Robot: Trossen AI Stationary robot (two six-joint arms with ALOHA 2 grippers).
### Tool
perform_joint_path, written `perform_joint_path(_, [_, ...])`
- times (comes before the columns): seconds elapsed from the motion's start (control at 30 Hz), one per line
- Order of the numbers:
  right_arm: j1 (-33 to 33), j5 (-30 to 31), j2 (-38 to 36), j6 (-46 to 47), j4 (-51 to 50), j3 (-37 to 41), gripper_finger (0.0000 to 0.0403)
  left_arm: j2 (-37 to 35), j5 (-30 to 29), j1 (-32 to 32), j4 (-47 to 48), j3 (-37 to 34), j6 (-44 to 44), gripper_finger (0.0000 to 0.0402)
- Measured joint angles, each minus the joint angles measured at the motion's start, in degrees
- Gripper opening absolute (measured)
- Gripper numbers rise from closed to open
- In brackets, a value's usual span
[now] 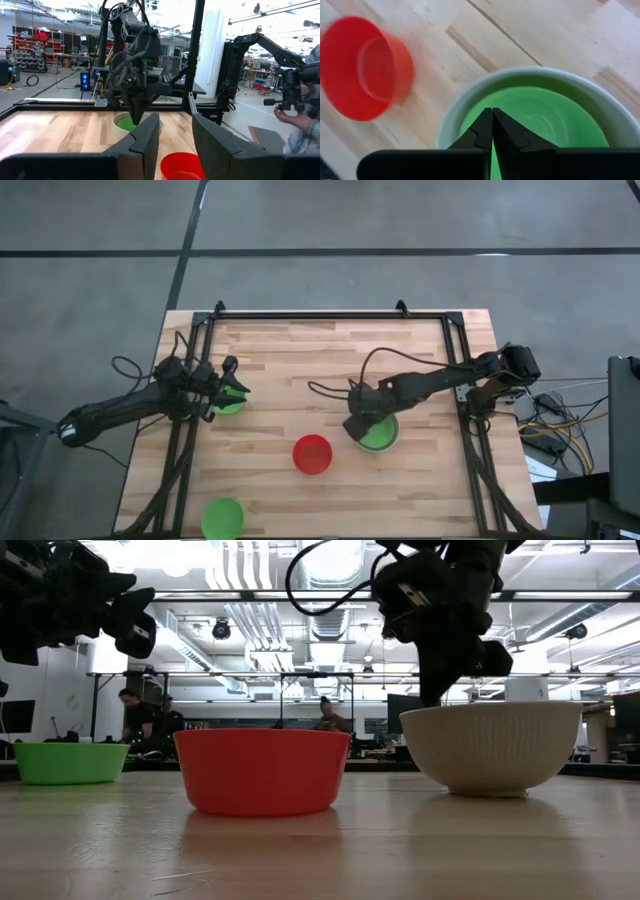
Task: Nest bowls inside each other
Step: Move the stacked bowls to the center of the table
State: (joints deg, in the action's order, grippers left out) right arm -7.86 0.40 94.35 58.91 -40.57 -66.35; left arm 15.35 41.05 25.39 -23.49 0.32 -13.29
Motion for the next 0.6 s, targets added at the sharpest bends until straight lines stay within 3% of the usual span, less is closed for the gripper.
perform_joint_path(0.27, [0.0,1.5,-1.6,-1.1,-1.8,0.1,0.0009,0.0,0.0,0.0,0.0,0.0,0.0,0.0122])
perform_joint_path(0.6, [-0.1,6.5,-9.1,-2.3,-1.9,0.3,0.0009,0.0,0.0,-0.1,0.0,0.0,0.0,0.0122])
